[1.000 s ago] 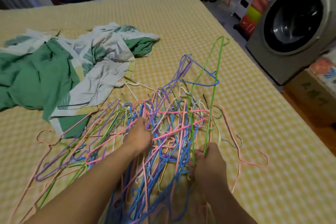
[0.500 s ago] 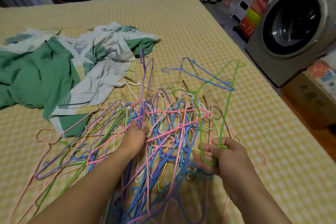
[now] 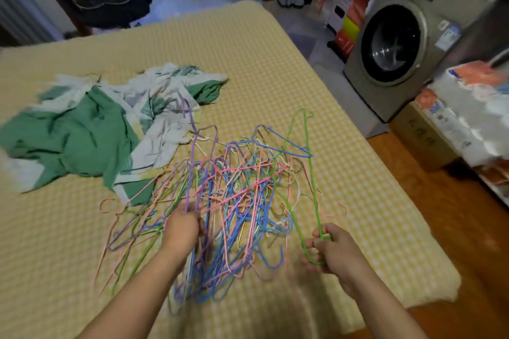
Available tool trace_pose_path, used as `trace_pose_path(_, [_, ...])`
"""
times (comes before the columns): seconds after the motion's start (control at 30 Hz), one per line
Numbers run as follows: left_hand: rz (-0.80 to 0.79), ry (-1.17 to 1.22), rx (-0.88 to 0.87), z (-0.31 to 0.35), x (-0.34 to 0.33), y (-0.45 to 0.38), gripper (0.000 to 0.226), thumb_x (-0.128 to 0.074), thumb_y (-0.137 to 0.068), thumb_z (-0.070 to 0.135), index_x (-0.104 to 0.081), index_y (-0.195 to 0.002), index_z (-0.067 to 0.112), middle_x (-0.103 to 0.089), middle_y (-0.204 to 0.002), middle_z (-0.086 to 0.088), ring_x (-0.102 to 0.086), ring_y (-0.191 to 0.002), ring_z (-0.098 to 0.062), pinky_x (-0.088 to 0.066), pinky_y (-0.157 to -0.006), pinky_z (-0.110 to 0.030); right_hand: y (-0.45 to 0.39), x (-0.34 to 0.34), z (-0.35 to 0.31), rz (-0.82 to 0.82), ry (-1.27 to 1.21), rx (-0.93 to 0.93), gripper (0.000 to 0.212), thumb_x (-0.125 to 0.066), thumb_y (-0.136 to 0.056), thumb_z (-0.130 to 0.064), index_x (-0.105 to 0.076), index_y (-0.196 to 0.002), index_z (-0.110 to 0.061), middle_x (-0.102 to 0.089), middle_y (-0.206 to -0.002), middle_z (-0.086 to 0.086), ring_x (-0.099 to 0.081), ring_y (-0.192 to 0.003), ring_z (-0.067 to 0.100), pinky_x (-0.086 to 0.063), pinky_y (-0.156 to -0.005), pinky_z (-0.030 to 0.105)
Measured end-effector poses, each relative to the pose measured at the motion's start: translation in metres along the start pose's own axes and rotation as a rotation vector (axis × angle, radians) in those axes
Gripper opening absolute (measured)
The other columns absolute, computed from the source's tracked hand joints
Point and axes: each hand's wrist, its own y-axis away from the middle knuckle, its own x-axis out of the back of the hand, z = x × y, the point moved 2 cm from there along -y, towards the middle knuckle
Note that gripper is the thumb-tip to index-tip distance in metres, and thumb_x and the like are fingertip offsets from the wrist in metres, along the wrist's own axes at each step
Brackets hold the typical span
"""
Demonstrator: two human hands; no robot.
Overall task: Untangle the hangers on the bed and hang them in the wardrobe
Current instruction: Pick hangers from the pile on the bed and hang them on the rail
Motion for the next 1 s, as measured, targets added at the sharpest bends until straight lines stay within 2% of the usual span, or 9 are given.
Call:
trace_pose_path(0.07, [-0.043,0.039,-0.032,0.019,0.004,0.031,0.021,-0.042,-0.089,-0.005,-0.057,-0.082,0.009,-0.051,-0.046,0.000,-0.046,-0.052,-0.022,-0.048,-0.070,-0.043,0.025,0.011,0.007,-0.004,0.063,0.025,0.026,-0.033,-0.095,0.015,-0.050,-0.093,-0.005,-0.056,-0.086,0.020,-0.048,-0.044,0.021,-0.051,-0.045,0.030])
trace_pose_path(0.17, [-0.089,0.156,-0.094,0.056,0.004,0.075,0.020,-0.039,-0.096,-0.006,-0.049,-0.086,0.008,-0.058,-0.061,-0.009,-0.049,-0.057,-0.022,-0.047,-0.061,-0.031,0.066,0.024,0.008,0.021,0.204,0.149,0.031,-0.035,-0.095,0.014,-0.057,-0.089,-0.008,-0.060,-0.083,0.018,-0.044,-0.044,0.015,-0.049,-0.045,0.030])
trace_pose_path(0.3, [-0.181,0.254,-0.238,0.120,-0.017,0.094,0.022,-0.034,-0.101,-0.006,-0.045,-0.087,0.007,-0.067,-0.083,-0.017,-0.059,-0.062,-0.017,-0.045,-0.057,-0.024,0.096,0.038,-0.018,0.120,0.478,0.423,0.044,-0.047,-0.093,0.005,-0.064,-0.086,-0.035,-0.069,-0.078,0.001,-0.061,-0.051,0.012,-0.051,-0.053,0.029])
trace_pose_path(0.43, [-0.147,0.391,-0.364,0.183,-0.011,0.095,0.026,-0.035,-0.103,-0.002,-0.048,-0.085,0.010,-0.067,-0.092,-0.016,-0.064,-0.071,-0.013,-0.047,-0.059,-0.019,0.133,0.033,-0.080,0.168,0.769,0.703,0.027,-0.056,-0.096,-0.013,-0.060,-0.100,-0.039,-0.070,-0.077,-0.011,-0.066,-0.055,0.002,-0.050,-0.065,0.022])
trace_pose_path(0.53, [-0.122,0.409,-0.432,0.210,0.004,0.088,0.028,-0.034,-0.103,-0.003,-0.046,-0.084,0.013,-0.068,-0.098,-0.014,-0.068,-0.081,-0.014,-0.046,-0.064,-0.020,0.150,0.026,-0.116,0.217,0.907,0.861,0.021,-0.057,-0.095,-0.020,-0.062,-0.109,-0.034,-0.069,-0.077,-0.009,-0.067,-0.068,0.008,-0.051,-0.073,0.030])
trace_pose_path(0.67, [-0.121,0.513,-0.398,0.228,0.028,0.076,0.025,-0.043,-0.099,-0.005,-0.049,-0.081,0.011,-0.065,-0.093,-0.007,-0.060,-0.077,-0.011,-0.042,-0.059,-0.015,0.165,0.011,-0.136,0.229,1.092,0.985,0.010,-0.052,-0.094,-0.028,-0.057,-0.102,-0.024,-0.070,-0.090,-0.001,-0.064,-0.093,0.024,-0.047,-0.074,0.038])
trace_pose_path(0.8, [-0.196,0.413,-0.320,0.226,0.045,0.071,0.015,-0.062,-0.089,0.006,-0.057,-0.077,0.014,-0.063,-0.096,-0.008,-0.056,-0.092,-0.014,-0.038,-0.086,-0.032,0.177,-0.011,-0.139,0.137,1.132,1.015,0.012,-0.050,-0.097,-0.028,-0.057,-0.106,-0.025,-0.070,-0.098,-0.002,-0.062,-0.097,0.022,-0.044,-0.075,0.036])
trace_pose_path(0.9, [-0.224,0.408,-0.257,0.218,0.047,0.072,0.021,-0.051,-0.096,-0.002,-0.057,-0.079,0.009,-0.064,-0.102,-0.006,-0.055,-0.084,-0.009,-0.041,-0.075,-0.026,0.186,-0.025,-0.144,0.098,1.099,1.084,0.015,-0.050,-0.098,-0.030,-0.055,-0.111,-0.035,-0.070,-0.097,-0.009,-0.062,-0.094,0.016,-0.043,-0.073,0.033])
trace_pose_path(1.0, [-0.151,0.345,-0.279,0.217,0.054,0.067,0.019,-0.050,-0.098,0.001,-0.060,-0.084,0.009,-0.062,-0.090,0.000,-0.053,-0.080,-0.006,-0.040,-0.071,-0.024,0.191,-0.036,-0.162,0.125,1.100,1.158,0.022,-0.051,-0.097,-0.033,-0.057,-0.118,-0.037,-0.072,-0.096,-0.009,-0.065,-0.094,0.018,-0.047,-0.075,0.034])
